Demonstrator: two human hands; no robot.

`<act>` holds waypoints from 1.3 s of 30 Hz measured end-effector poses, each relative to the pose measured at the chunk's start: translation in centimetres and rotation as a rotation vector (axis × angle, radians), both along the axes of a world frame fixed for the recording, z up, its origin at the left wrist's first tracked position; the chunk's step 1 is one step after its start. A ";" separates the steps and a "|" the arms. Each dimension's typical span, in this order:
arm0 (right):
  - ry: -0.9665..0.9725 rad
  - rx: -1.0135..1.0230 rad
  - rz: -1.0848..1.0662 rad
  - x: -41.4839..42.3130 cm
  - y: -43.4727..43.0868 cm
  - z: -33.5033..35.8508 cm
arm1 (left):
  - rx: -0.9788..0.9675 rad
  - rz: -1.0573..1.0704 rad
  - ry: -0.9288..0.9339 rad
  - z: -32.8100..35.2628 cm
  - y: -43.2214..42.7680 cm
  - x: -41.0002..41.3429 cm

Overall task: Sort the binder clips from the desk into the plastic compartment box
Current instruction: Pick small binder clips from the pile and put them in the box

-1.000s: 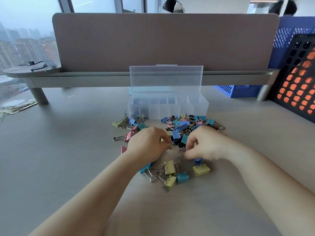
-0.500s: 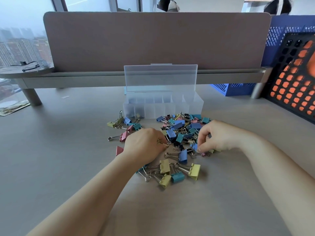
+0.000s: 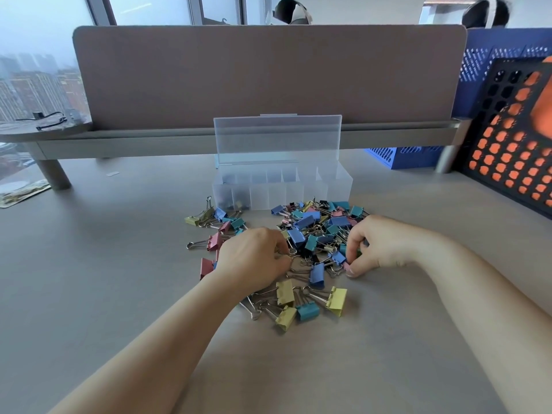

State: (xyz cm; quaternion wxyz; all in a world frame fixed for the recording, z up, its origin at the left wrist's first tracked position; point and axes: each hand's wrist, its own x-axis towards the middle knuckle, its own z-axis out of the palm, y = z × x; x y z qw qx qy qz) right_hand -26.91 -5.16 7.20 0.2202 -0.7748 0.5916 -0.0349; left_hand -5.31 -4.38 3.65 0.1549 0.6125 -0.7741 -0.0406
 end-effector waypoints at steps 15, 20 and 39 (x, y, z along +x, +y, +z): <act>0.015 -0.020 0.074 0.3 -0.3 -0.9 | 0.801 -0.018 1.286 2.0 0.1 0.6; -0.106 -0.016 0.028 0.5 -0.1 -0.5 | 1.036 0.004 1.708 1.9 -0.1 0.5; -1.086 0.344 -0.190 2.0 -0.3 -1.6 | 0.931 0.086 1.841 1.7 -0.2 0.2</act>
